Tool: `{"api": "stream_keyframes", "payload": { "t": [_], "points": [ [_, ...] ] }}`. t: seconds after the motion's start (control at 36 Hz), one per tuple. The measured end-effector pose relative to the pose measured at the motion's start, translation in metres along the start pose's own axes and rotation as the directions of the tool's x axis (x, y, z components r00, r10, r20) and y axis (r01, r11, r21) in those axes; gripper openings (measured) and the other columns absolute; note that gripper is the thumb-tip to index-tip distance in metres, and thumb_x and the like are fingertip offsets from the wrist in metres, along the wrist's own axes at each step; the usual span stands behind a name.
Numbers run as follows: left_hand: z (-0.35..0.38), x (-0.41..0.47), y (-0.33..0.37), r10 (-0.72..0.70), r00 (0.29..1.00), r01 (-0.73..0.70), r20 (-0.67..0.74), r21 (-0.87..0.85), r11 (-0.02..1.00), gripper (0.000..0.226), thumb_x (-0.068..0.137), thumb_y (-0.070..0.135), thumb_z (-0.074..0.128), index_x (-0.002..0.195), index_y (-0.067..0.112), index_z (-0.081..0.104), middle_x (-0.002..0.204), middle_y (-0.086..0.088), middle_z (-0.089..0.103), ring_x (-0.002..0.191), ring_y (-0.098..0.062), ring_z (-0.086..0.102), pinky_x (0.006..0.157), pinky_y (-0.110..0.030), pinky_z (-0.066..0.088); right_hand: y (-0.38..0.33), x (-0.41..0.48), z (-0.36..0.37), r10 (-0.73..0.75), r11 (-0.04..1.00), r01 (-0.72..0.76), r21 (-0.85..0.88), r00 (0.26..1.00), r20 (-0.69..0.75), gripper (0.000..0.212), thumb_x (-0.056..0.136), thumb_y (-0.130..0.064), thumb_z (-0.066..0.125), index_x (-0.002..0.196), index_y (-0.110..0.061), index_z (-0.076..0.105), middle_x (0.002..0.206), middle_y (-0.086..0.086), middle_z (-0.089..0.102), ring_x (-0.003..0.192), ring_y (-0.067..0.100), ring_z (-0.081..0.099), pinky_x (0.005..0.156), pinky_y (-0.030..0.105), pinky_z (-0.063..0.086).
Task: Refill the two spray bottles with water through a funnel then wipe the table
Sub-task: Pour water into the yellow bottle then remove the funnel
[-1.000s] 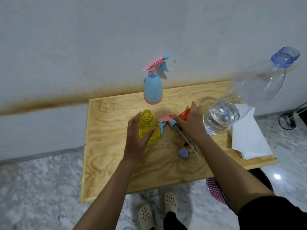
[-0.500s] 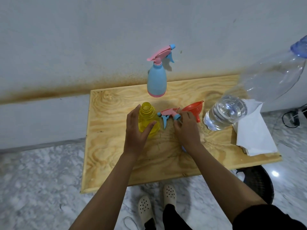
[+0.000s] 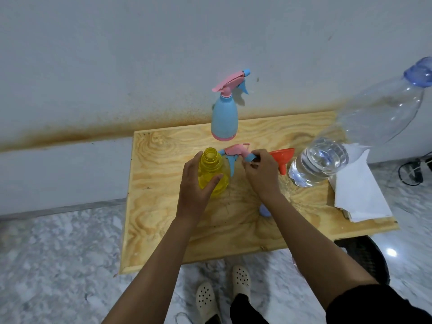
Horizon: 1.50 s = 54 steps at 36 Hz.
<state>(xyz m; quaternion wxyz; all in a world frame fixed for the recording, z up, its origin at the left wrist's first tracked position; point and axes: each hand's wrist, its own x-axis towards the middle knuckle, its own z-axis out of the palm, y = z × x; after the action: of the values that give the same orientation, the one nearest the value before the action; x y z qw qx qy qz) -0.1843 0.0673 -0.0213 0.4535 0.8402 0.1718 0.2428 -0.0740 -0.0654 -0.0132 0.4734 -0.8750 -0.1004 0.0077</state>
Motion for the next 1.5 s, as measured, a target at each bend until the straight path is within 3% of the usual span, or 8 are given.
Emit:
{"api": "stream_keyframes", "payload": {
  "t": [0.28, 0.5, 0.69, 0.92, 1.03, 1.25, 1.36, 1.5],
  "points": [
    [-0.006, 0.004, 0.008, -0.014, 1.000, 0.014, 0.014, 0.015, 1.000, 0.066, 0.079, 0.037, 0.071, 0.133, 0.008, 0.048, 0.127, -0.005, 0.055, 0.117, -0.009, 0.047, 0.098, -0.023, 0.038, -0.106, 0.013, -0.041, -0.126, 0.910, 0.188, 0.370, 0.975, -0.184, 0.036, 0.083, 0.001, 0.064, 0.118, 0.000, 0.056, 0.114, 0.017, 0.056, 0.103, 0.019, 0.051, 0.074, -0.002, 0.037],
    [-0.010, 0.005, 0.015, -0.132, 0.988, 0.139, 0.083, -0.083, 0.987, 0.063, 0.081, 0.026, 0.073, 0.136, 0.018, 0.045, 0.132, -0.003, 0.051, 0.121, -0.017, 0.047, 0.100, -0.033, 0.040, -0.162, -0.003, -0.056, -0.276, 0.811, 0.365, 0.456, 0.928, -0.252, 0.035, 0.079, -0.017, 0.066, 0.111, -0.005, 0.060, 0.108, 0.018, 0.061, 0.101, 0.023, 0.058, 0.089, 0.025, 0.046],
    [-0.009, 0.006, 0.016, -0.195, 0.975, 0.210, 0.107, -0.146, 0.967, 0.061, 0.080, 0.026, 0.074, 0.133, 0.023, 0.044, 0.131, -0.001, 0.047, 0.118, -0.019, 0.049, 0.099, -0.038, 0.043, -0.181, -0.016, -0.050, -0.362, 0.779, 0.438, 0.450, 0.899, -0.247, 0.029, 0.079, -0.015, 0.064, 0.107, -0.007, 0.060, 0.103, 0.010, 0.058, 0.098, 0.020, 0.056, 0.084, 0.020, 0.044],
    [-0.005, 0.003, 0.015, -0.171, 0.981, 0.187, 0.089, -0.213, 0.959, 0.064, 0.071, 0.040, 0.073, 0.125, 0.043, 0.039, 0.119, 0.016, 0.045, 0.114, -0.001, 0.044, 0.090, -0.017, 0.036, -0.133, -0.023, -0.007, -0.255, 0.843, 0.214, 0.493, 0.967, 0.016, 0.021, 0.081, -0.001, 0.064, 0.100, -0.003, 0.058, 0.102, 0.019, 0.057, 0.092, 0.013, 0.056, 0.074, 0.005, 0.040],
    [0.004, -0.001, 0.006, -0.156, 0.984, 0.168, 0.092, -0.144, 0.975, 0.089, 0.066, 0.045, 0.072, 0.140, 0.011, 0.036, 0.136, -0.008, 0.048, 0.124, -0.021, 0.046, 0.101, -0.031, 0.038, -0.097, -0.028, 0.013, -0.157, 0.894, 0.081, 0.441, 0.978, 0.139, 0.023, 0.078, 0.004, 0.066, 0.099, -0.004, 0.061, 0.100, 0.014, 0.060, 0.089, 0.005, 0.057, 0.082, 0.016, 0.045],
    [0.006, -0.002, -0.005, -0.112, 0.991, 0.117, 0.068, -0.079, 0.990, 0.088, 0.064, 0.052, 0.065, 0.138, 0.010, 0.042, 0.132, 0.000, 0.053, 0.117, -0.017, 0.053, 0.090, -0.022, 0.041, -0.083, -0.031, 0.022, -0.107, 0.871, 0.043, 0.490, 0.989, 0.102, 0.028, 0.068, -0.017, 0.069, 0.095, -0.013, 0.063, 0.095, 0.010, 0.064, 0.090, 0.013, 0.061, 0.081, 0.024, 0.051],
    [0.001, -0.001, -0.004, -0.086, 0.994, 0.091, 0.073, -0.061, 0.994, 0.078, 0.065, 0.052, 0.069, 0.132, 0.017, 0.048, 0.121, 0.001, 0.061, 0.109, -0.018, 0.059, 0.087, -0.036, 0.049, -0.080, -0.033, 0.021, -0.101, 0.869, 0.040, 0.493, 0.990, 0.098, 0.031, 0.066, -0.016, 0.074, 0.095, -0.017, 0.062, 0.098, 0.012, 0.065, 0.093, 0.017, 0.063, 0.085, 0.030, 0.052],
    [-0.006, -0.002, 0.000, -0.019, 0.997, 0.020, 0.080, -0.015, 1.000, 0.095, 0.064, 0.059, 0.067, 0.142, 0.013, 0.038, 0.116, -0.001, 0.058, 0.104, -0.018, 0.051, 0.082, -0.021, 0.039, -0.091, -0.031, 0.009, -0.072, 0.873, 0.031, 0.486, 0.995, 0.066, 0.040, 0.066, -0.020, 0.078, 0.101, -0.019, 0.059, 0.103, 0.012, 0.064, 0.096, 0.018, 0.061, 0.082, 0.026, 0.051]
  ]
}}
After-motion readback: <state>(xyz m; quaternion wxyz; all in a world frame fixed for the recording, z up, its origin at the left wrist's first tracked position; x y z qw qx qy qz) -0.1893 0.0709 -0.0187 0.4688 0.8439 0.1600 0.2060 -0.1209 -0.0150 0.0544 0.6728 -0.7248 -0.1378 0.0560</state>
